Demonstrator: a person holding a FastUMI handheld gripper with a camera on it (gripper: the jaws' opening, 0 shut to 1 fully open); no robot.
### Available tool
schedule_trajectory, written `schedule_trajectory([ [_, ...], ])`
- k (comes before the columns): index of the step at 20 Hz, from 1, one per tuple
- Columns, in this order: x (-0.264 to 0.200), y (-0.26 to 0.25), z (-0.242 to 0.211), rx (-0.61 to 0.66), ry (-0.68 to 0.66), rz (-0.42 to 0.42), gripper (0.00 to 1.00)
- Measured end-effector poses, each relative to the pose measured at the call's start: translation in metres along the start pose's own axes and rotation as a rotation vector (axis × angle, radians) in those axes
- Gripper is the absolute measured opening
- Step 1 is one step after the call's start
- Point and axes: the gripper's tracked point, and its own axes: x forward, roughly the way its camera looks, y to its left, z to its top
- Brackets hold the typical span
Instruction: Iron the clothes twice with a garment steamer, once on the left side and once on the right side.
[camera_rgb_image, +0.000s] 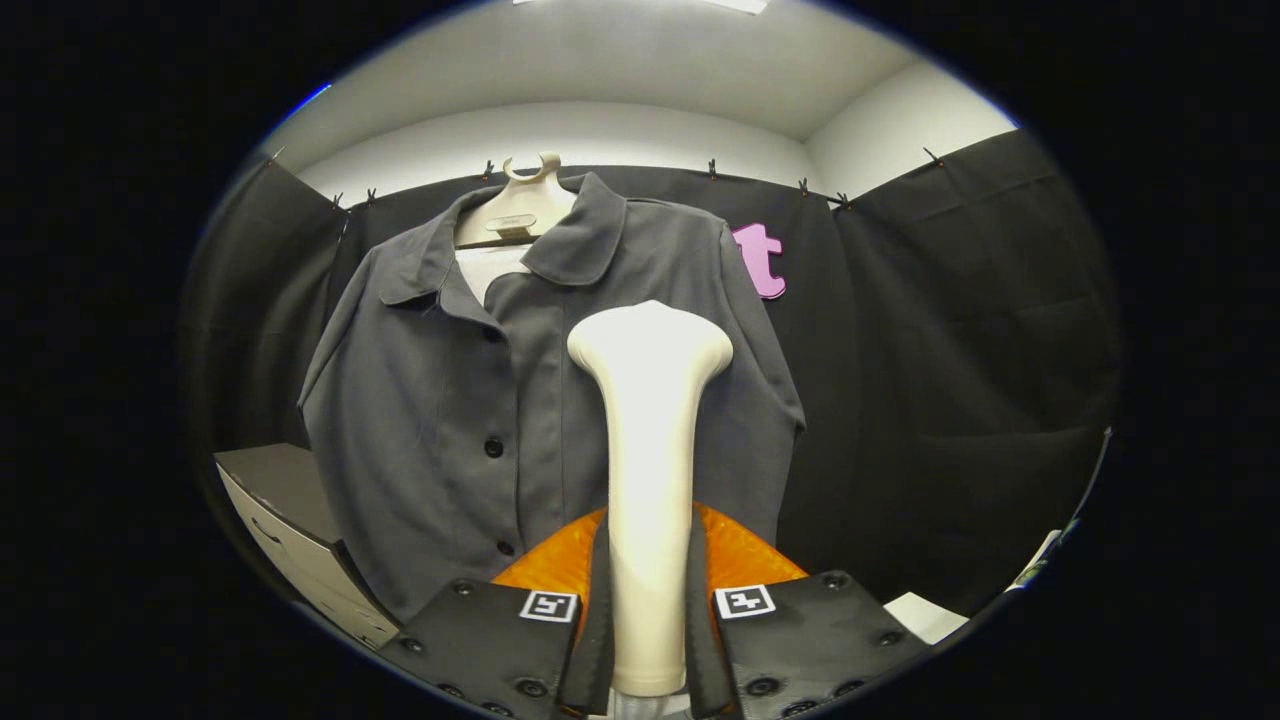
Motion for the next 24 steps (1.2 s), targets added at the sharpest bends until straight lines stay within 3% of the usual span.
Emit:
schedule_trajectory([
  [8, -0.003, -0.001, -0.012, -0.018, 0.021, -0.002, 0.36],
  [24, -0.027, 0.006, -0.086, -0.023, 0.124, -0.011, 0.36],
])
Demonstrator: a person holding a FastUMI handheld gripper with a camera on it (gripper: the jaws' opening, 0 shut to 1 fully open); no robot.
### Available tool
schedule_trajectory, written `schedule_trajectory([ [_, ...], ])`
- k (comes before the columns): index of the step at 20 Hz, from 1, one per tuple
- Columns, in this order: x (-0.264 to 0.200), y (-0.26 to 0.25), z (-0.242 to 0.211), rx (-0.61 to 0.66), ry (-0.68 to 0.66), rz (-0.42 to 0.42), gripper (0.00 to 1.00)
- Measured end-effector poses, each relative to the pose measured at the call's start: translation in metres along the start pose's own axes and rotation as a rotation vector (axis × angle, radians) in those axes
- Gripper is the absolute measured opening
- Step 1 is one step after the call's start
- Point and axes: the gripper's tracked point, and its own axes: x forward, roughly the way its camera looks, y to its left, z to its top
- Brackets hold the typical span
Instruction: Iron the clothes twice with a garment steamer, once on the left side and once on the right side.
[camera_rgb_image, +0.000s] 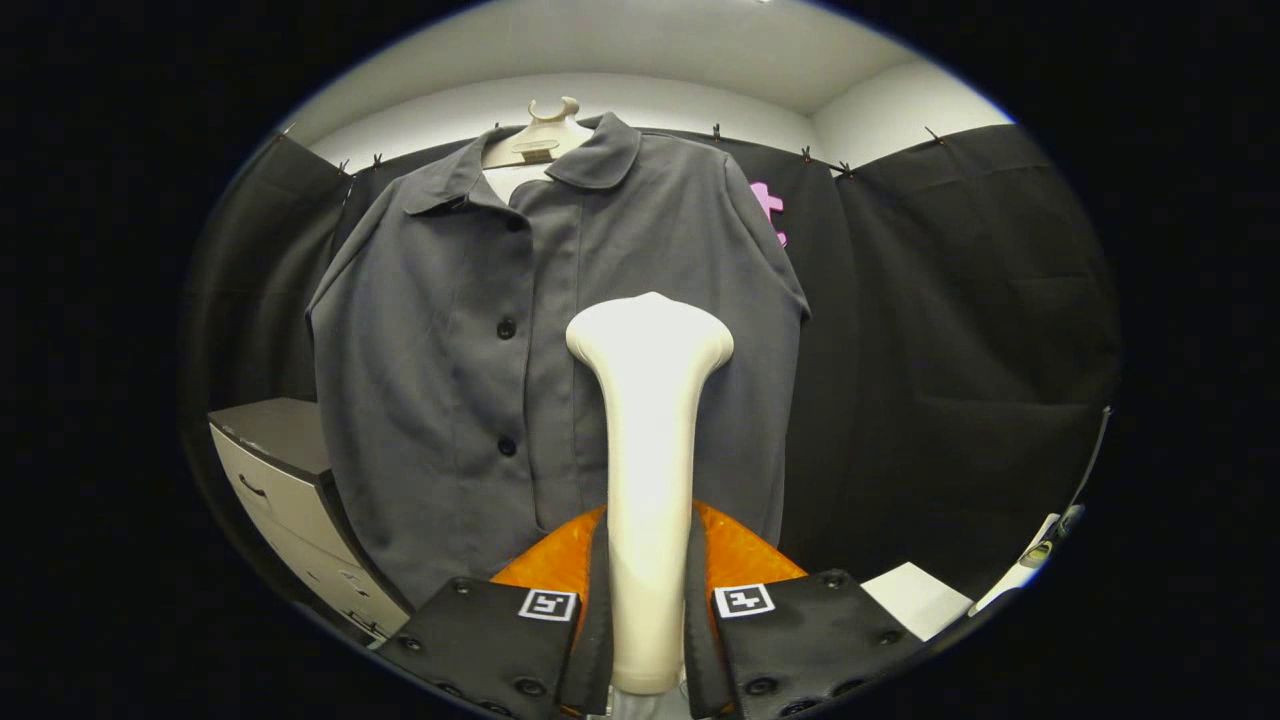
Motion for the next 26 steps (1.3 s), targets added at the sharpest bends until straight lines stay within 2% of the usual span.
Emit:
schedule_trajectory([
  [26, -0.026, -0.015, -0.174, 0.023, 0.263, -0.033, 0.36],
])
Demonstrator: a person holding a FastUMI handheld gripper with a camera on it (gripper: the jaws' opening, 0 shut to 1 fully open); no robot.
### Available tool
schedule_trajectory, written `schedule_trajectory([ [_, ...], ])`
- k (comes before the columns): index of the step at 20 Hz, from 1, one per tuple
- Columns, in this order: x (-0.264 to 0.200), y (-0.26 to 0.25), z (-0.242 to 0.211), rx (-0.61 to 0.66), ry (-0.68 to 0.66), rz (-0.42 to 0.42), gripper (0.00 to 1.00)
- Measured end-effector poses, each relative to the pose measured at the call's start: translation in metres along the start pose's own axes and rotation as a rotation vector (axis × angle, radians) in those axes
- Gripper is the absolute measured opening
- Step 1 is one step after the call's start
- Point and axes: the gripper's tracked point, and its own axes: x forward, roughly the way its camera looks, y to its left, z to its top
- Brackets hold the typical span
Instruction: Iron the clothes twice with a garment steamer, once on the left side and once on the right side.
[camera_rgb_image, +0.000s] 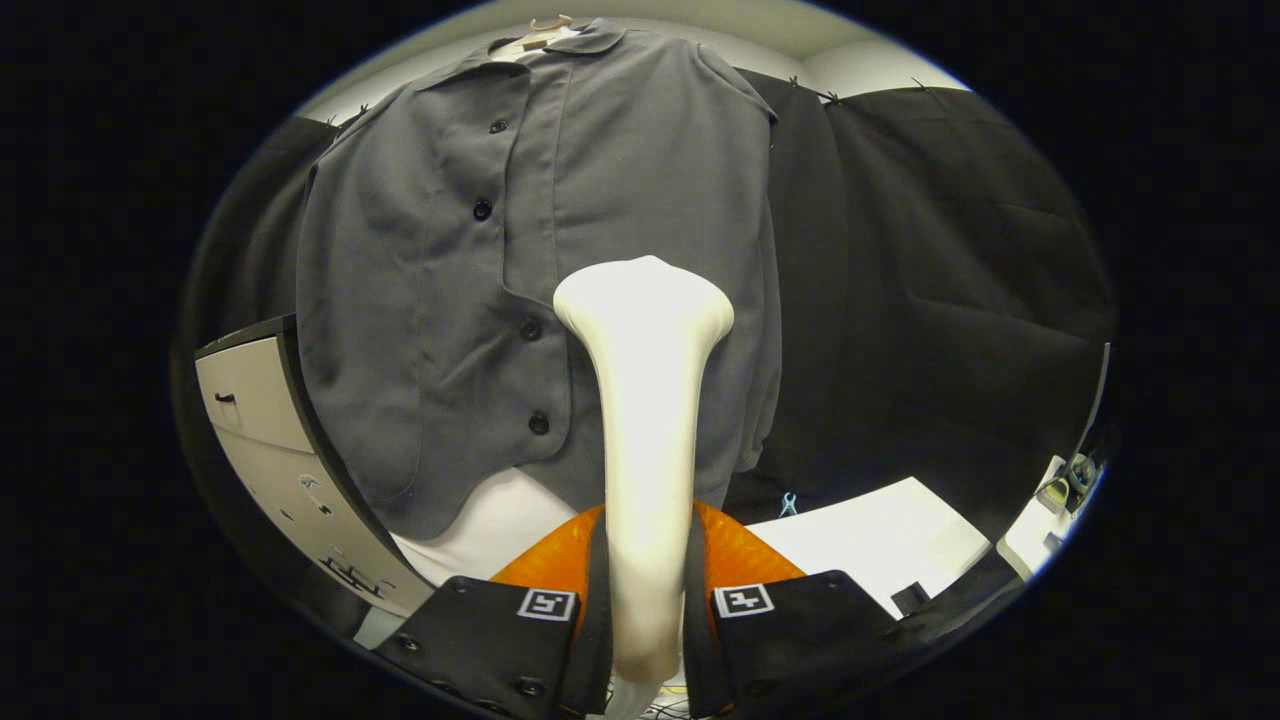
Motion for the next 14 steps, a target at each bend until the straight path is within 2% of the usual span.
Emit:
schedule_trajectory([
  [8, -0.013, -0.002, -0.01, 0.022, 0.008, -0.004, 0.37],
  [14, -0.029, -0.002, 0.015, 0.037, -0.052, 0.004, 0.37],
])
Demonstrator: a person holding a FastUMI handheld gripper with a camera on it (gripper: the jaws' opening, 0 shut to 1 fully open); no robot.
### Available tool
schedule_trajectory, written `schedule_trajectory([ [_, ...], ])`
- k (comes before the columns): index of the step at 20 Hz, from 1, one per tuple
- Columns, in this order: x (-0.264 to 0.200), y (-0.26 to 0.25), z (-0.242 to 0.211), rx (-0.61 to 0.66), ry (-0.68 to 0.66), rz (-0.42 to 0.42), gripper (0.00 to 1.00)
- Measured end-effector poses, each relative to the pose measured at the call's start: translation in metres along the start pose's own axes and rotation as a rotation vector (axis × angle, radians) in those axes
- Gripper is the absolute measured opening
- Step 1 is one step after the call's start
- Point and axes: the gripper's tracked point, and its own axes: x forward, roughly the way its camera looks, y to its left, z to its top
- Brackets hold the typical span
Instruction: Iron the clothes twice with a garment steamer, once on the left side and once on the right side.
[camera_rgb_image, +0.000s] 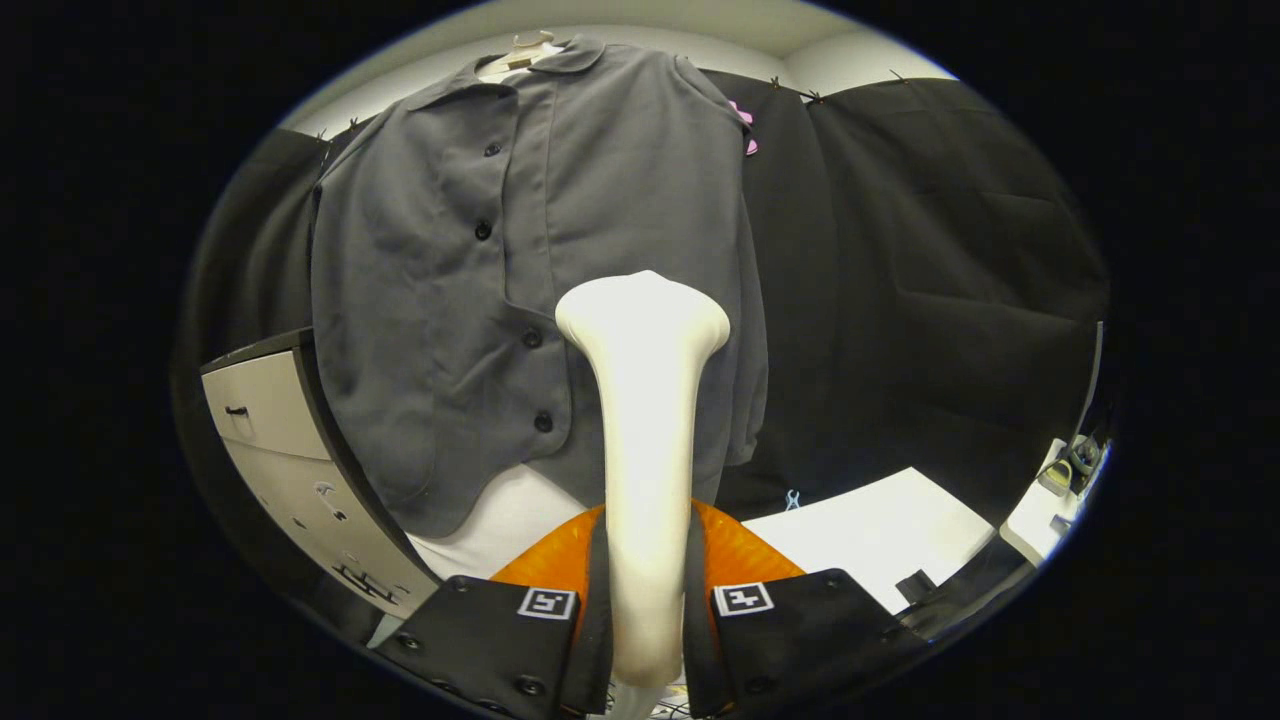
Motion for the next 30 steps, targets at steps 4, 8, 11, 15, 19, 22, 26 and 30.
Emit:
schedule_trajectory([
  [4, -0.013, 0.006, 0.036, -0.014, -0.068, 0.011, 0.37],
  [8, -0.035, 0.014, 0.074, -0.014, -0.129, 0.025, 0.37],
  [11, -0.054, 0.019, 0.104, -0.01, -0.172, 0.033, 0.36],
  [15, -0.086, 0.024, 0.146, -0.029, -0.237, 0.036, 0.36],
  [19, -0.121, 0.042, 0.176, -0.039, -0.273, 0.081, 0.36],
  [22, -0.149, 0.056, 0.189, -0.064, -0.297, 0.11, 0.36],
  [26, -0.187, 0.081, 0.196, -0.066, -0.324, 0.155, 0.36],
  [30, -0.207, 0.098, 0.193, -0.057, -0.342, 0.144, 0.36],
])
